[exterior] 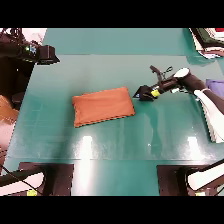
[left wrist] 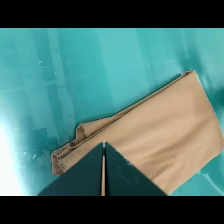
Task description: Fold the shirts.
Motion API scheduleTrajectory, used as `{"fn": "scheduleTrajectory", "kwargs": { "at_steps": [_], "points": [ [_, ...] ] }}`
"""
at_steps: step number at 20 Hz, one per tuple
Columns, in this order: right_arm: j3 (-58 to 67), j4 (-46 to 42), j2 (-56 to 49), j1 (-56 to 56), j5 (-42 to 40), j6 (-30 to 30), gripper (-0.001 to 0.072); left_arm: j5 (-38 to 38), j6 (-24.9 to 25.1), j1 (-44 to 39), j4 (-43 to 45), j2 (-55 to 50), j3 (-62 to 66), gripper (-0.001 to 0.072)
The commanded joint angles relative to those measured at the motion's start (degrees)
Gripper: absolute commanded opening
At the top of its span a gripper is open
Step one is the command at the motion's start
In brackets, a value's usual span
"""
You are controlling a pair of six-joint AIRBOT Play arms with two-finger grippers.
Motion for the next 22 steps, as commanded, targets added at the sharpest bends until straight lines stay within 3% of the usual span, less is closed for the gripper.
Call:
{"fn": "scheduleTrajectory", "kwargs": {
  "at_steps": [1,3,5,6,8,13,22],
  "points": [
    [6.8,5.4,-7.67,4.5,2.71,-0.17,0.0573,0.52,0.0,-0.02,-0.13,-0.02,-0.02,0.0025],
    [9.9,7.41,-11.06,8.48,3.15,-0.07,0.0571,0.44,0.0,-0.02,-0.39,-0.02,-0.02,0.0024],
    [12.46,8.17,-13.46,11.78,3.8,-0.09,0.043,0.44,0.0,-0.02,-0.92,-0.02,-0.02,0.0025],
    [13.46,8.13,-14.14,13.0,3.91,-0.11,0.0353,0.44,0.0,-0.02,-1.51,-0.02,-0.02,0.0025],
    [14.93,8.09,-14.23,13.94,3.54,-0.98,0.0039,0.44,0.0,-0.02,-2.99,-0.02,-0.02,0.0024],
    [21.79,7.98,-10.86,6.71,2.69,-0.07,0.0018,1.9,-0.02,-5.01,-3.41,-0.02,-0.02,0.0024],
    [29.83,8.07,0.22,-30.1,0.87,-0.09,0.0019,16.55,-0.02,-18.01,-3.41,-0.02,-0.02,0.0024]
  ]
}}
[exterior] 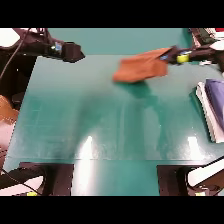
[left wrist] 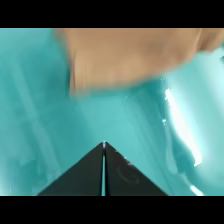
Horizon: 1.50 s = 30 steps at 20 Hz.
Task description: Fold the shirts.
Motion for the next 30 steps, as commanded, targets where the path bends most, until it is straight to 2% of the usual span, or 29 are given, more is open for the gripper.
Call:
{"fn": "scheduleTrajectory", "kwargs": {
  "at_steps": [1,8,12,15,18,22,30],
  "points": [
    [1.86,0.04,3.02,-14.25,-1.03,-0.04,0.0018,6.27,-0.02,-4.37,0.07,-0.02,-0.02,0.0024],
    [1.86,0.11,3.08,-32.35,-1.84,-0.04,0.0019,7.17,-0.02,-6.01,-0.39,-0.02,-0.02,0.0025],
    [3.13,0.2,3.15,-34.67,-0.98,-0.11,0.0018,7.3,-0.02,-6.01,-0.39,-0.02,-0.02,0.0024],
    [9.84,0.07,3.17,-34.67,0.46,-1.44,0.0018,6.97,0.0,-6.01,-0.39,-0.02,-0.02,0.0025],
    [13.57,-4.66,5.38,-34.67,4.04,-1.64,0.0018,6.69,0.0,-6.01,-0.39,-0.02,-0.02,0.0025],
    [4.66,-10.71,14.23,-36.13,5.68,-1.75,0.0018,6.67,0.02,-6.01,-0.37,-0.02,-0.02,0.0024],
    [-13.27,-23.52,31.87,-46.86,7.17,-1.07,0.0019,5.11,0.98,-6.01,-0.33,-0.02,-0.02,0.0025]
  ]
}}
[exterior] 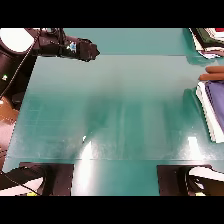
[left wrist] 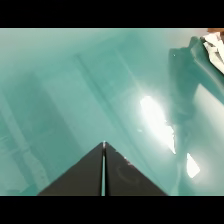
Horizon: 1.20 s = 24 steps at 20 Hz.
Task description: Fold the shirts.
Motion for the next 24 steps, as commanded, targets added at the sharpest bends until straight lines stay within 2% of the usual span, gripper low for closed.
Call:
{"fn": "scheduleTrajectory", "kwargs": {
  "at_steps": [1,8,9,11,14,15,17,20,22,24],
  "points": [
    [-8.85,-7.91,7.39,-5.07,0.61,0.96,0.0019,-0.7,1.44,-0.02,-0.02,-0.02,-0.02,0.0025],
    [-25.68,-17.97,15.1,-12.22,2.16,2.84,0.0034,-3.37,2.99,-0.02,-0.04,-0.02,-0.02,0.0025],
    [-27.69,-20.39,15.78,-12.37,2.12,3.56,0.0108,-3.37,3.02,-0.02,-0.04,-0.02,-0.02,0.0025],
    [-30.14,-26.18,16.7,-12.35,2.19,6.23,0.017,-3.34,3.02,-0.02,-0.02,-0.02,-0.02,0.0025],
    [-30.73,-31.82,17.29,-12.35,1.84,6.97,0.0641,-3.37,3.02,-0.02,-0.04,-0.02,-0.02,0.0025],
    [-30.03,-31.65,17.29,-12.35,1.6,7.48,0.0682,-3.37,3.02,-0.02,-0.04,-0.02,-0.02,0.0024],
    [-27.47,-29.49,17.25,-11.78,0.79,10.03,0.0682,-3.37,2.99,-0.02,-0.07,-0.02,-0.02,0.0024],
    [-22.51,-17.42,17.25,-6.38,-1.51,10.36,0.0679,-3.28,3.02,-0.02,-0.07,-0.02,-0.02,0.0025],
    [-20.28,-11.65,17.25,1.57,-1.92,10.34,0.0679,-3.23,2.99,-0.02,-0.04,-0.02,-0.02,0.0025],
    [-19.56,-10.8,17.25,12.28,-2.95,10.32,0.0678,-3.37,2.97,-0.02,-0.07,-0.02,-0.02,0.0025]
  ]
}}
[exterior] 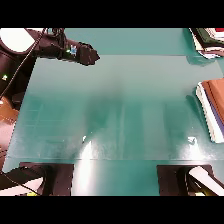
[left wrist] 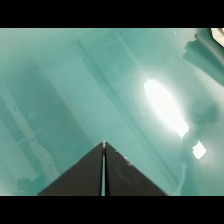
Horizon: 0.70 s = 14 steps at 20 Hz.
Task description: Fold the shirts.
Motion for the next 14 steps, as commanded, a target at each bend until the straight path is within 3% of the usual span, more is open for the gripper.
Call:
{"fn": "scheduleTrajectory", "kwargs": {
  "at_steps": [1,2,6,7,8,14],
  "points": [
    [2.03,5.16,0.0,16.0,-2.51,0.48,0.0675,-0.15,-0.04,0.0,0.0,0.02,-0.02,0.0025],
    [1.99,4.85,-0.07,21.16,-3.69,0.46,0.0657,0.24,-0.04,0.0,-0.04,0.02,0.0,0.0025],
    [2.01,4.83,-0.07,38.82,-10.51,0.39,0.022,2.8,-0.04,0.0,-0.04,0.02,0.0,0.0025],
    [2.01,4.85,-0.07,42.05,-12.11,0.37,0.0072,3.37,-0.07,0.0,-0.07,0.02,0.0,0.0025],
    [2.01,4.81,-0.07,44.72,-13.05,0.17,0.0019,3.65,-0.04,0.0,-0.07,0.02,0.0,0.0025],
    [1.99,4.83,-0.07,49.11,-12.98,0.0,0.0019,3.61,-0.07,0.0,-0.07,0.0,0.0,0.0025]
  ]
}}
